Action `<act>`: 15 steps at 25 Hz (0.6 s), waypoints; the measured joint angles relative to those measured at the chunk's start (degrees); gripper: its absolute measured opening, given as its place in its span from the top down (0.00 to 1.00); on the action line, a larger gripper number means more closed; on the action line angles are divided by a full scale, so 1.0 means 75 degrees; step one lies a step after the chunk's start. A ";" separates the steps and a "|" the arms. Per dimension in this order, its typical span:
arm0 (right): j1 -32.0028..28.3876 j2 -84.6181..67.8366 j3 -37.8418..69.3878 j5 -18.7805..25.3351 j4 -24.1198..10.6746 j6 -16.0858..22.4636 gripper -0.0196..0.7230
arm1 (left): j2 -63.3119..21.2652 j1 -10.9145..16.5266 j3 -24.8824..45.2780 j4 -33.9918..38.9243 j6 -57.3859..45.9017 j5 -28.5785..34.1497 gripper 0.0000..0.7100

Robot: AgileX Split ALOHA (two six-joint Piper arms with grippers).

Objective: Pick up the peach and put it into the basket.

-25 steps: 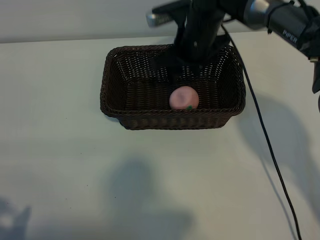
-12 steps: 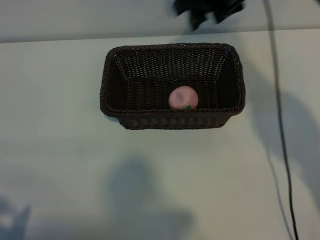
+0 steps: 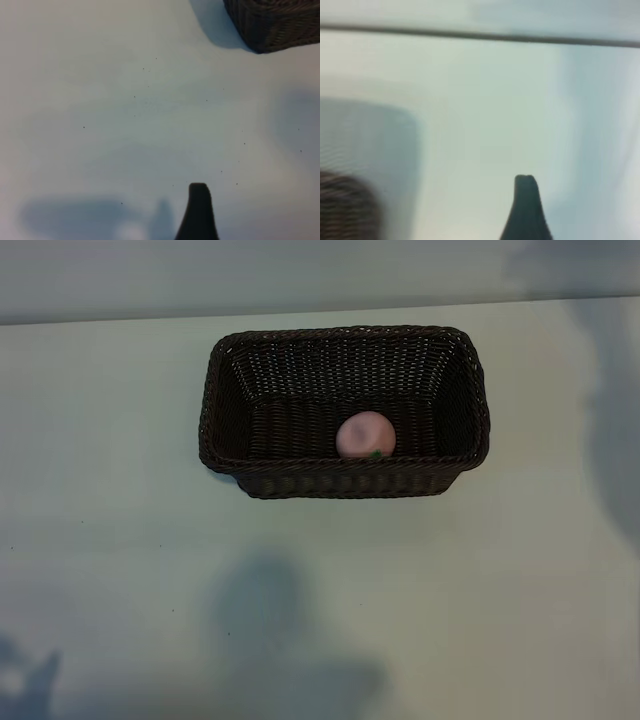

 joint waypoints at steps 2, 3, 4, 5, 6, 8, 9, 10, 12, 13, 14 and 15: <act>-0.0344 -0.0271 0.0075 0.0000 -0.0002 -0.0090 0.26 | 0.0000 0.0000 0.0000 0.0000 0.0000 0.0000 0.17; -0.0494 -0.0445 0.0166 0.0000 0.0016 -0.0151 0.26 | 0.0000 0.0000 0.0000 0.0000 0.0000 0.0000 0.17; -0.0607 -0.0604 0.0275 0.0000 0.0024 -0.0176 0.26 | 0.0000 0.0000 0.0000 0.0000 0.0000 0.0000 0.17; -0.0719 -0.0770 0.0385 0.0000 0.0052 -0.0192 0.26 | 0.0000 0.0000 0.0000 0.0000 0.0000 0.0000 0.17; -0.0852 -0.0986 0.0554 0.0000 0.0117 -0.0217 0.26 | 0.0000 0.0000 0.0000 0.0000 0.0000 0.0000 0.17; -0.1079 -0.1441 0.1027 -0.0009 0.0296 -0.0292 0.26 | 0.0000 0.0000 0.0000 0.0000 0.0000 0.0000 0.17; -0.1148 -0.1711 0.1247 -0.0009 0.0416 -0.0354 0.26 | 0.0000 0.0000 0.0000 0.0000 0.0000 0.0000 0.17; -0.1203 -0.1989 0.1513 -0.0009 0.0549 -0.0423 0.26 | 0.0000 0.0000 0.0000 0.0000 0.0000 0.0000 0.17; -0.1229 -0.2514 0.1963 -0.0002 0.0712 -0.0533 0.26 | 0.0000 0.0000 0.0000 0.0000 0.0000 0.0000 0.17; -0.1229 -0.2799 0.2172 -0.0002 0.0809 -0.0562 0.26 | 0.0000 0.0000 0.0000 0.0000 0.0000 0.0000 0.17; -0.1229 -0.3093 0.2350 -0.0002 0.0911 -0.0578 0.26 | 0.0000 0.0000 0.0000 0.0000 0.0000 0.0000 0.17; -0.1229 -0.3344 0.2509 -0.0002 0.1009 -0.0586 0.26 | 0.0000 0.0000 0.0000 0.0000 0.0000 0.0000 0.17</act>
